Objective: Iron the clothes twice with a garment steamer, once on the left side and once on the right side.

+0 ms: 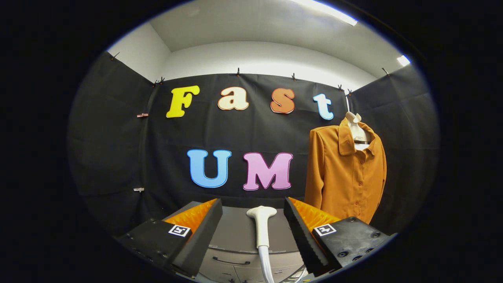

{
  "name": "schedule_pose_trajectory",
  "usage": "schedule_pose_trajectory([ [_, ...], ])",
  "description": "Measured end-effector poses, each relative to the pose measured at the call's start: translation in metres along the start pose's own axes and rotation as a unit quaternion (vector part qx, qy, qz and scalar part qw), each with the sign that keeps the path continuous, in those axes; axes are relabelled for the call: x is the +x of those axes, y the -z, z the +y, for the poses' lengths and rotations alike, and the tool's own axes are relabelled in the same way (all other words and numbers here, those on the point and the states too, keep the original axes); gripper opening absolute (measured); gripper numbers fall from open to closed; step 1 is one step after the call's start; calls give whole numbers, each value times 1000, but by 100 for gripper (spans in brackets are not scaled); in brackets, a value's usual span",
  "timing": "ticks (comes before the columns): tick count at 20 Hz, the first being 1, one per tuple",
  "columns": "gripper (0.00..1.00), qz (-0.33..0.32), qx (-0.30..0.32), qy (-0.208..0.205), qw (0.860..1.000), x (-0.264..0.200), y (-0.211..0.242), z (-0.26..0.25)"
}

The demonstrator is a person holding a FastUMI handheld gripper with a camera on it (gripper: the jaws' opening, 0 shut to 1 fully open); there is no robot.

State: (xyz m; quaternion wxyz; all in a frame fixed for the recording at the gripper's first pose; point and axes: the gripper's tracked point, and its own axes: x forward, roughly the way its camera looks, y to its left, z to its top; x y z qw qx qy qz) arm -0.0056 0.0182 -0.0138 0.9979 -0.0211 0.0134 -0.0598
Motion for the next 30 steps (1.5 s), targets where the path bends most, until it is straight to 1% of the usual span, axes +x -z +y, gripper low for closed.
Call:
schedule_pose_trajectory([
  [4,98,22,2,11,1000,10,15,-3],
  [7,98,36,2,7,999,26,26,-4],
  [12,98,73,5,-9,997,76,55,-13],
  [15,98,112,5,-11,994,110,82,-21],
  [17,99,147,9,-17,989,131,105,-22],
  [20,98,192,5,-21,981,149,133,-20],
  [22,99,217,-4,-18,976,156,149,-22],
  [26,99,276,-7,-8,961,168,184,-26],
  [30,97,319,-12,-5,948,176,207,-24],
])
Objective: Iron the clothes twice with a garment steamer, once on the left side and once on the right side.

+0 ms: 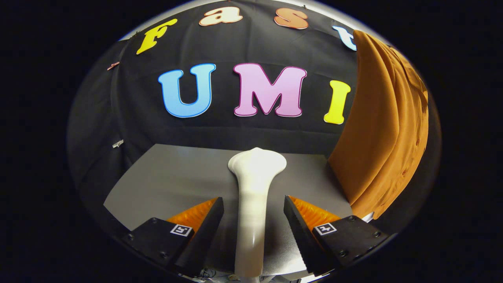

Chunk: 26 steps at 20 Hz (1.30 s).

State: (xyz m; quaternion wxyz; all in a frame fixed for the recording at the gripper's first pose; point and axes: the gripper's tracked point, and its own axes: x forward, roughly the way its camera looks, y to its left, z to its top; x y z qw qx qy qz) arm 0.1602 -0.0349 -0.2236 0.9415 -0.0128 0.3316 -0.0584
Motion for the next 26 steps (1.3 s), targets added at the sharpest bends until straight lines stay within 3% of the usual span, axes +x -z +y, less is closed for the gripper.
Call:
schedule_pose_trajectory([
  [7,90,68,3,7,998,17,22,-6],
  [10,58,73,9,1,997,27,22,-1],
  [12,44,72,1,-3,997,29,21,0],
  [20,43,1,41,-51,998,-5,-3,9],
  [22,36,-26,54,-45,997,-25,-9,3],
  [26,35,-58,74,-38,995,-65,-7,-4],
])
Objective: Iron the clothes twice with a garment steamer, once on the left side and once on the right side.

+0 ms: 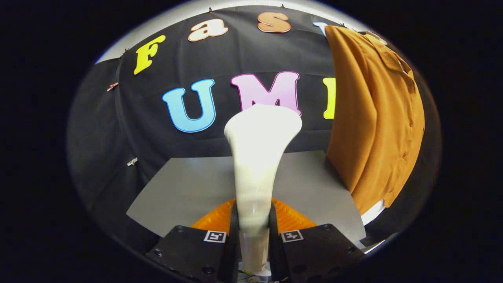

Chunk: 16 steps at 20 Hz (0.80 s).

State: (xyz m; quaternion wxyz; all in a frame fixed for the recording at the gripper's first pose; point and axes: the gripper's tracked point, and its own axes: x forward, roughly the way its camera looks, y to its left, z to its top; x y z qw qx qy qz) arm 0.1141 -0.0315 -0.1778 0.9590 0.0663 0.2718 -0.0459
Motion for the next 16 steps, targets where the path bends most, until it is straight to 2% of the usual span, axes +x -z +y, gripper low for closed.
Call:
schedule_pose_trajectory([
  [4,35,-24,7,9,1000,-43,5,0],
  [8,35,-75,8,31,997,-97,-4,-9],
  [13,35,-125,9,91,988,-149,-15,-59],
  [16,35,-139,21,120,983,-161,-24,-96],
])
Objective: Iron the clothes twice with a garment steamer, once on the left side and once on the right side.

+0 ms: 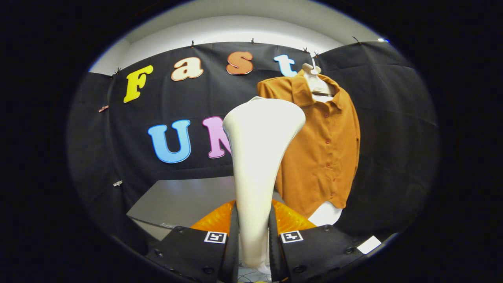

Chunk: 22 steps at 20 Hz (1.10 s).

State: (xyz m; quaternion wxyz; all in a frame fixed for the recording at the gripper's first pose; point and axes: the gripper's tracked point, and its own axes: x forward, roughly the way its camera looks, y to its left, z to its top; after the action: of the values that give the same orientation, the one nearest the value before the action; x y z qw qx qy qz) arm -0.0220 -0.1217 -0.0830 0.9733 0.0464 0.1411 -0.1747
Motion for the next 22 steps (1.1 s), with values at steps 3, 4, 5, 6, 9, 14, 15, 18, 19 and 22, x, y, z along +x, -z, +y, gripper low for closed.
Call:
schedule_pose_trajectory([
  [3,35,-4,9,26,1000,11,-6,-45],
  [4,35,-3,13,33,999,19,-9,-59],
  [5,35,-2,16,35,999,27,-12,-71],
  [6,35,-3,17,35,999,36,-14,-81],
  [9,35,-6,11,14,1000,66,-27,-103],
  [14,35,0,-7,-37,999,113,-38,-118],
  [15,35,2,-8,-51,999,121,-37,-119],
  [18,35,11,-17,-75,997,139,-34,-121],
  [19,35,13,-17,-85,996,144,-34,-121],
  [22,35,22,-10,-115,993,157,-33,-118],
])
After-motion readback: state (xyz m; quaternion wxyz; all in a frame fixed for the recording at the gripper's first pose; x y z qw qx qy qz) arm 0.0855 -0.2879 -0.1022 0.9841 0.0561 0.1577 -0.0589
